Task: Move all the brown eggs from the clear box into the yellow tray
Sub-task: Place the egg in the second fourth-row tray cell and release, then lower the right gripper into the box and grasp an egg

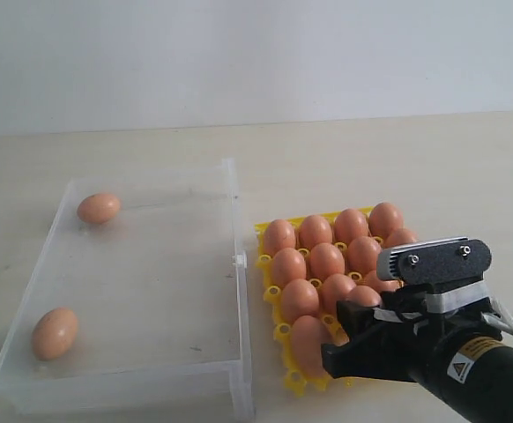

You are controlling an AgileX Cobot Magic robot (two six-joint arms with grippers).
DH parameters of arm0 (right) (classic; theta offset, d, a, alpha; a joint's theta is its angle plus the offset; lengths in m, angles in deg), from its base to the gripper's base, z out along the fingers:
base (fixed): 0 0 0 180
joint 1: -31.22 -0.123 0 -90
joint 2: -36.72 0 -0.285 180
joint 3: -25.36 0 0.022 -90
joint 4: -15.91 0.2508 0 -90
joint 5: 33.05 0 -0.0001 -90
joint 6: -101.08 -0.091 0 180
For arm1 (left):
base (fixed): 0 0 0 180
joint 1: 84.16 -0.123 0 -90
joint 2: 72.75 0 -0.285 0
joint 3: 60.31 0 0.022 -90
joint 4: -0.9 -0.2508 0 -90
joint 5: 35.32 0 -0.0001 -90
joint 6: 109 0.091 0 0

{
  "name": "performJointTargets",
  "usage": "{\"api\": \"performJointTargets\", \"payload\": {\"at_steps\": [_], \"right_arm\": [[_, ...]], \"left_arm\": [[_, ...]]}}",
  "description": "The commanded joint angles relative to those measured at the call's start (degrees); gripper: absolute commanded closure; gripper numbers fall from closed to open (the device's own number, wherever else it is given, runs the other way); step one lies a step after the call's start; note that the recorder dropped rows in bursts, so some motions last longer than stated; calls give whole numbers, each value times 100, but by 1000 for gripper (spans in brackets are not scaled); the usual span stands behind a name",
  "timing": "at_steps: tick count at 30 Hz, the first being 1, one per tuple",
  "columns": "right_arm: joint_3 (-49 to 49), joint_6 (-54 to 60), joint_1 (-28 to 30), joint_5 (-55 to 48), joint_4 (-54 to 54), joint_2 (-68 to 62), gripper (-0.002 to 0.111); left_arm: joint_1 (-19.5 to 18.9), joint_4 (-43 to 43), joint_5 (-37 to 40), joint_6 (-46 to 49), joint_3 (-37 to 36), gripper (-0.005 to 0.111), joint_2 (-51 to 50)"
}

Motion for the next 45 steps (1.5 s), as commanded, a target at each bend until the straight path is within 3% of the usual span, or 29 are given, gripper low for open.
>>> {"api": "performJointTargets", "payload": {"at_steps": [1, 5, 13, 16, 27, 33, 35, 40, 45], "right_arm": [[17, 56, 18, -102, -53, -175, 108], [17, 56, 18, -136, -264, -312, 99], [17, 357, 18, -95, -287, -298, 57], [17, 580, 18, -95, -350, -137, 52], [17, 2135, 18, -153, 328, 847, 53], [-173, 2150, 18, -316, 360, 1411, 57], [-545, 2150, 18, -1114, 360, 1596, 67], [-2423, 2496, 18, -3749, 288, 1388, 106], [-4139, 1516, 18, -5124, 450, 239, 108]], "left_arm": [[-14, -17, -27, 7, 26, 107, -25], [-14, -17, -27, 7, 26, 107, -25], [-14, -17, -27, 7, 26, 107, -25], [-14, -17, -27, 7, 26, 107, -25], [-14, -17, -27, 7, 26, 107, -25], [-14, -17, -27, 7, 26, 107, -25], [-14, -17, -27, 7, 26, 107, -25], [-14, -17, -27, 7, 26, 107, -25], [-14, -17, -27, 7, 26, 107, -25]]}}
